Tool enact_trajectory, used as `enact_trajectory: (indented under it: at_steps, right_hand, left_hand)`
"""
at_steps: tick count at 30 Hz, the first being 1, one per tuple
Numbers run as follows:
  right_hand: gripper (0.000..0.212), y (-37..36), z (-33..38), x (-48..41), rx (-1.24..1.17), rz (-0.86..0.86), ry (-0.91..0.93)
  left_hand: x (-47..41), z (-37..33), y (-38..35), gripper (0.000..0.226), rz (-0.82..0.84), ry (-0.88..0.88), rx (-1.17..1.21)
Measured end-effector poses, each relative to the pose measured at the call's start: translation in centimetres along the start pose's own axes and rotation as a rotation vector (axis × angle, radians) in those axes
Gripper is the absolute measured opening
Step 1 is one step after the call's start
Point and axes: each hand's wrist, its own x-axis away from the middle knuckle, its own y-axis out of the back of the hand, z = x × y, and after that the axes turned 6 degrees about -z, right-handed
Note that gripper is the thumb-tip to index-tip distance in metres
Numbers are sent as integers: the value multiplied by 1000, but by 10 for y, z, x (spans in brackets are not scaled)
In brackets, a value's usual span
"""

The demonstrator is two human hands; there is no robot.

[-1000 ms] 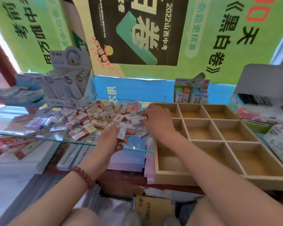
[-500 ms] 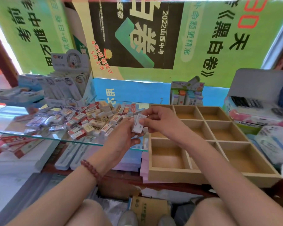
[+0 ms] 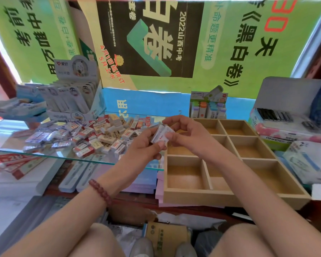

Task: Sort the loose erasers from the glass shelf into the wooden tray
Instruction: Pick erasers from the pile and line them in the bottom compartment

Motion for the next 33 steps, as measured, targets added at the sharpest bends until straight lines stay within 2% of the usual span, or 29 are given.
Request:
enact_trajectory:
  at_steps: [3, 6, 9, 11, 14, 19, 22, 25, 28, 30, 31, 33]
  right_hand:
    - [31, 3, 4, 3, 46, 36, 21]
    - [29, 4, 6, 4, 60, 6, 2]
    - [15, 3, 4, 3, -125, -102, -111]
    - [15, -2, 1, 3, -282, -105, -210]
    - [17, -14, 0, 4, -267, -78, -266]
    - [16, -28, -1, 6, -310, -151, -312]
    - [8, -32, 0, 9, -397, -124, -336]
    - [10, -28, 0, 11, -487, -83, -349]
    - [19, -20, -2, 12, -497, -46, -342]
    - [26, -13, -3, 13, -422, 11, -296]
    - [28, -8, -4, 14, -334, 33, -259]
    - [26, 6, -4, 16, 19, 37, -144]
  left_hand:
    - [0, -1, 2, 32, -9, -43, -37]
    - [0, -3, 2, 23, -46, 14, 114]
    - [-2, -4, 5, 23, -100, 74, 253]
    - [-2, -6, 4, 25, -120, 108, 357]
    - [-4, -9, -3, 29, -159, 139, 405]
    - [-7, -8, -11, 33, -220, 137, 324]
    - [-6, -6, -17, 30, -235, 129, 298]
    - [-7, -2, -19, 34, -222, 110, 208]
    - [-9, 1, -19, 16, -208, 106, 21]
    - [-15, 0, -23, 3, -212, 106, -96]
    - [-18, 0, -24, 6, -217, 102, -152]
    - [-24, 9, -21, 16, -169, 101, -255]
